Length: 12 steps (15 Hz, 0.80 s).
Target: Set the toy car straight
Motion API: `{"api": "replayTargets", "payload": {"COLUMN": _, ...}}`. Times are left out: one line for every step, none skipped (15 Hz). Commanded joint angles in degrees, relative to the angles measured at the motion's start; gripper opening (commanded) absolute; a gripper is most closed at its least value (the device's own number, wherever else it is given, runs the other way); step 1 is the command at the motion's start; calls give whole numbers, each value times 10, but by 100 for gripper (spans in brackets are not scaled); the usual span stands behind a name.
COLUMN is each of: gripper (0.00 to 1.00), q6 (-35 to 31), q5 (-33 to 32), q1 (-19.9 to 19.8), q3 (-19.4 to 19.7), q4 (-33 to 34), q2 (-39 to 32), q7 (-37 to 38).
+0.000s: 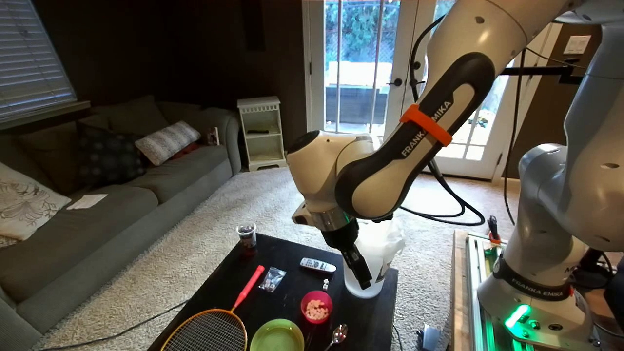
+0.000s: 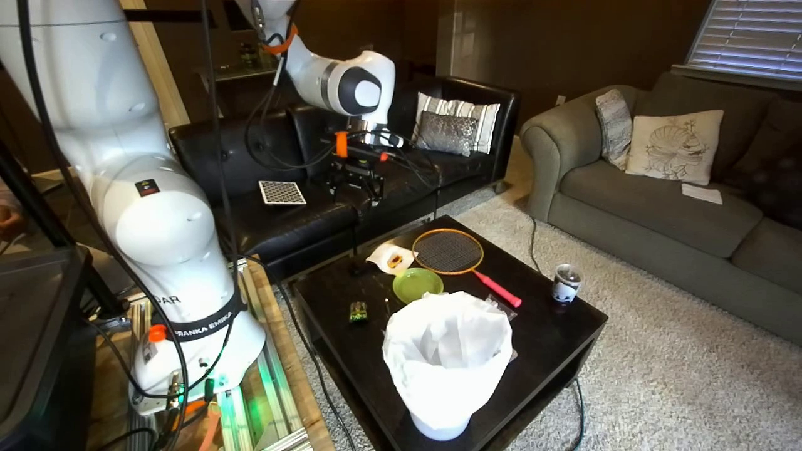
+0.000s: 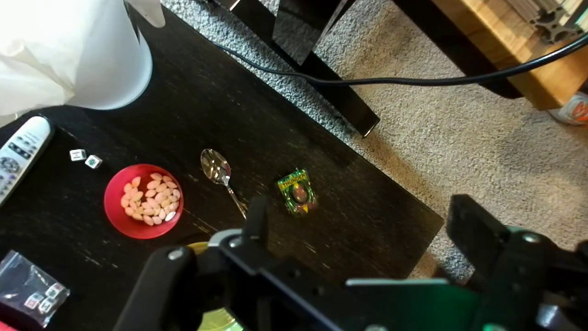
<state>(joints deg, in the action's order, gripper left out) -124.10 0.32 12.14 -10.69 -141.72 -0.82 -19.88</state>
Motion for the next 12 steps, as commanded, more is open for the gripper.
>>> {"api": "replayTargets", "payload": {"gripper": 100, "q6": -98, "q5": -57, "q1": 12, "q3": -19, "q4": -3, "q2": -58, "q7": 45}}
{"api": "replayTargets", "payload": {"gripper": 100, "q6": -128, "q5": -74, "q1": 15, "q3": -23, "q4": -5, "q2": -75, "q7": 51}}
{"api": "replayTargets", "payload": {"gripper": 100, "q6": -159, "q5": -99, "q1": 19, "q3": -24, "q4": -5, "q2": -97, "q7": 61}}
{"api": "replayTargets", "payload": {"gripper": 100, "q6": -184, "q5": -124, "q1": 23, "q3": -24, "q4": -4, "q2": -117, "q7": 70}}
{"api": "replayTargets", "payload": {"gripper": 100, "q6": -211, "q5": -150, "q1": 29, "q3": -22, "q4": 0, "q2": -142, "q7": 76}}
{"api": "replayTargets", "payload": {"gripper": 100, "q6": -235, "q5": -177, "q1": 34, "q3": -17, "q4": 3, "q2": -163, "q7": 84}}
{"api": "replayTargets", "payload": {"gripper": 100, "q6": -255, "q5": -200, "q1": 40, "q3": -12, "q4": 7, "q2": -185, "q7": 89}}
{"api": "replayTargets", "payload": {"gripper": 100, "q6": -273, "q5": -219, "q1": 44, "q3": -7, "q4": 11, "q2": -205, "q7": 91}}
{"api": "replayTargets", "payload": {"gripper": 100, "q6": -292, "q5": -231, "q1": 47, "q3": -3, "q4": 17, "q2": -226, "q7": 88}}
{"api": "replayTargets", "payload": {"gripper": 100, "q6": -310, "q5": -240, "q1": 49, "q3": 0, "q4": 24, "q2": -249, "q7": 81}}
{"api": "replayTargets", "payload": {"gripper": 100, "q6": -321, "q5": -232, "q1": 42, "q3": -5, "q4": 34, "q2": -275, "q7": 59}}
{"api": "replayTargets", "payload": {"gripper": 100, "q6": -305, "q5": -217, "q1": 35, "q3": -14, "q4": 47, "q2": -294, "q7": 41}}
